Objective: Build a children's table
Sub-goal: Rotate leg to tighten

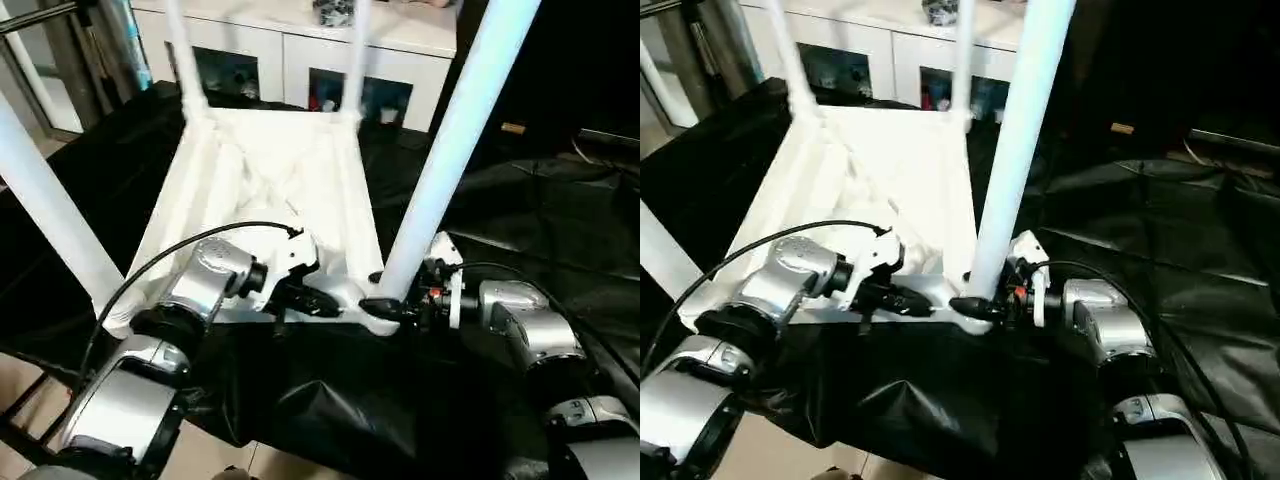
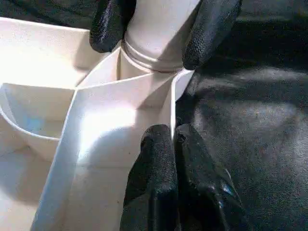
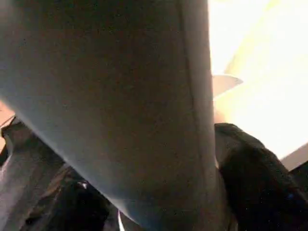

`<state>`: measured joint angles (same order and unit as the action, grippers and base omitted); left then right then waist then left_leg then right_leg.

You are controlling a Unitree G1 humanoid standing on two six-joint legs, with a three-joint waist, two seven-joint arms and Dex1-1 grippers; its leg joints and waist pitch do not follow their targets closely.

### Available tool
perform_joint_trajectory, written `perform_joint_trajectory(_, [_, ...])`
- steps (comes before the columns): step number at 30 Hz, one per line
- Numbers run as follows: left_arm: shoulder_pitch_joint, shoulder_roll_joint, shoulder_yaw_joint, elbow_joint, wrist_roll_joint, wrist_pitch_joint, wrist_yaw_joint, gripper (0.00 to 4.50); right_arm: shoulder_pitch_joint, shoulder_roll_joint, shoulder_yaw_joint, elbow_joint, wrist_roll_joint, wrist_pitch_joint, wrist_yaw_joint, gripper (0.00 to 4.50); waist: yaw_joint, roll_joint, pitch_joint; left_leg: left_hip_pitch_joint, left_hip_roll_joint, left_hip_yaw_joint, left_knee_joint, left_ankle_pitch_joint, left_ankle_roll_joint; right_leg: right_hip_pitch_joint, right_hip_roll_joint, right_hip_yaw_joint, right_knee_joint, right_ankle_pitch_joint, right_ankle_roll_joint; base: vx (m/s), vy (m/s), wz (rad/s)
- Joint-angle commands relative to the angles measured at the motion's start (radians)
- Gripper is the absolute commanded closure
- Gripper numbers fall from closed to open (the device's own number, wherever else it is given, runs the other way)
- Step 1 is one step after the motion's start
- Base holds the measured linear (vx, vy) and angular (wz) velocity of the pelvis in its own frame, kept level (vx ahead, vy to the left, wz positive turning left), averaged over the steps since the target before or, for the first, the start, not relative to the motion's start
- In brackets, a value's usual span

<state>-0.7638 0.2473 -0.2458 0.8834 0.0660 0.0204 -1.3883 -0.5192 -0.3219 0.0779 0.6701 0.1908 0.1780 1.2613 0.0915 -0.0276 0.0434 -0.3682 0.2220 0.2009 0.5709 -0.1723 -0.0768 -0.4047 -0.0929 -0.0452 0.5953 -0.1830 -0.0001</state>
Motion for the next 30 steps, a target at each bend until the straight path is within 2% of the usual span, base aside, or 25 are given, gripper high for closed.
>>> perform_joint_trajectory(1, [-0.005, -0.025, -0.021, -0.037, -0.026, -0.002, -0.023, 4.5, 0.017, 0.013, 0.044, -0.019, 0.006, 0.037, 0.052, 1.67, -0.003, 0.002, -0.063, 0.017, 0.014, 0.001, -0.056, -0.169, 0.065, 0.051, -0.038, 0.024, -0.046, -0.026, -0.289, 0.0, 0.0, 0.0])
perform_joint_trajectory(6, [-0.003, -0.034, -0.009, -0.032, -0.016, -0.002, 0.026, 4.5, 0.026, 0.029, 0.035, -0.03, 0.006, 0.047, -0.002, 1.73, -0.003, 0.002, -0.063, 0.018, 0.015, 0.001, -0.056, -0.173, 0.06, 0.049, -0.038, 0.024, -0.048, -0.048, -0.282, 0.0, 0.0, 0.0])
perform_joint_trajectory(9, [-0.021, -0.064, 0.01, -0.006, -0.007, 0.016, 0.128, 4.5, 0.013, 0.08, 0.002, 0.016, -0.015, 0.013, -0.149, 1.76, -0.004, 0.001, -0.06, 0.018, 0.014, 0.001, -0.058, -0.19, 0.045, 0.047, -0.039, 0.025, -0.052, -0.081, -0.273, 0.0, 0.0, 0.0])
perform_joint_trajectory(12, [-0.048, -0.107, 0.029, 0.033, 0.009, 0.038, 0.271, 4.5, -0.03, 0.144, -0.046, 0.107, -0.041, 0.0, -0.371, 1.82, -0.018, 0.001, -0.054, 0.023, 0.01, -0.004, -0.065, -0.276, -0.004, 0.038, -0.043, 0.029, -0.069, -0.254, -0.229, 0.0, 0.0, 0.0])
perform_joint_trajectory(13, [-0.048, -0.108, 0.029, 0.033, 0.009, 0.038, 0.273, 4.5, -0.03, 0.145, -0.047, 0.108, -0.041, -0.001, -0.374, 1.85, -0.022, 0.001, -0.054, 0.022, 0.008, -0.006, -0.067, -0.283, -0.011, 0.039, -0.043, 0.028, -0.072, -0.282, -0.219, 0.0, 0.0, 0.0])
perform_joint_trajectory(14, [-0.058, -0.128, 0.038, 0.047, 0.013, 0.05, 0.332, 4.5, -0.049, 0.173, -0.064, 0.145, -0.046, 0.002, -0.461, 1.88, -0.028, 0.0, -0.054, 0.019, 0.008, -0.009, -0.069, -0.286, -0.016, 0.041, -0.043, 0.028, -0.075, -0.306, -0.201, 0.0, 0.0, 0.0])
perform_joint_trajectory(16, [-0.065, -0.145, 0.041, 0.056, 0.017, 0.058, 0.372, 4.5, -0.061, 0.195, -0.075, 0.166, -0.05, 0.001, -0.525, 1.91, -0.043, 0.0, -0.052, 0.018, 0.006, -0.01, -0.069, -0.308, -0.019, 0.037, -0.041, 0.027, -0.08, -0.336, -0.192, 0.0, 0.0, 0.0])
perform_joint_trajectory(19, [-0.079, -0.192, 0.051, 0.068, 0.019, 0.078, 0.465, 4.5, -0.09, 0.252, -0.092, 0.215, -0.053, 0.004, -0.654, 1.91, -0.056, 0.0, -0.054, 0.017, 0.004, -0.01, -0.067, -0.311, -0.008, 0.035, -0.039, 0.028, -0.082, -0.331, -0.19, 0.0, 0.0, 0.0])
perform_joint_trajectory(22, [-0.083, -0.221, 0.055, 0.071, 0.02, 0.079, 0.504, 4.5, -0.1, 0.286, -0.087, 0.234, -0.071, -0.033, -0.68, 1.91, -0.059, 0.0, -0.054, 0.016, 0.004, -0.009, -0.066, -0.307, 0.003, 0.035, -0.037, 0.027, -0.083, -0.312, -0.193, 0.0, 0.0, 0.0])
perform_joint_trajectory(23, [-0.084, -0.226, 0.055, 0.071, 0.02, 0.078, 0.507, 4.5, -0.1, 0.29, -0.084, 0.235, -0.077, -0.042, -0.678, 1.46, -0.058, 0.0, -0.054, 0.015, 0.004, -0.009, -0.066, -0.306, 0.005, 0.035, -0.037, 0.027, -0.083, -0.309, -0.193, 0.0, 0.0, 0.0])
perform_joint_trajectory(26, [-0.079, -0.226, 0.047, 0.069, 0.019, 0.068, 0.479, 4.5, -0.106, 0.282, -0.09, 0.239, -0.071, -0.047, -0.646, 1.3, -0.059, 0.001, -0.054, 0.015, 0.005, -0.009, -0.067, -0.308, 0.015, 0.035, -0.036, 0.027, -0.082, -0.292, -0.199, 0.0, 0.0, 0.0])
perform_joint_trajectory(29, [-0.072, -0.218, 0.042, 0.061, 0.017, 0.064, 0.453, 4.5, -0.105, 0.269, -0.086, 0.233, -0.071, -0.047, -0.623, 0.9, -0.059, 0.001, -0.055, 0.013, 0.005, -0.01, -0.068, -0.305, 0.018, 0.038, -0.037, 0.027, -0.081, -0.283, -0.201, 0.0, 0.0, 0.0])
perform_joint_trajectory(30, [-0.062, -0.204, 0.034, 0.052, 0.015, 0.061, 0.423, 4.5, -0.096, 0.243, -0.064, 0.219, -0.081, -0.064, -0.571, 0.86, -0.059, -0.001, -0.056, 0.012, 0.006, -0.01, -0.067, -0.299, 0.022, 0.039, -0.036, 0.027, -0.079, -0.266, -0.205, 0.0, 0.0, 0.0])
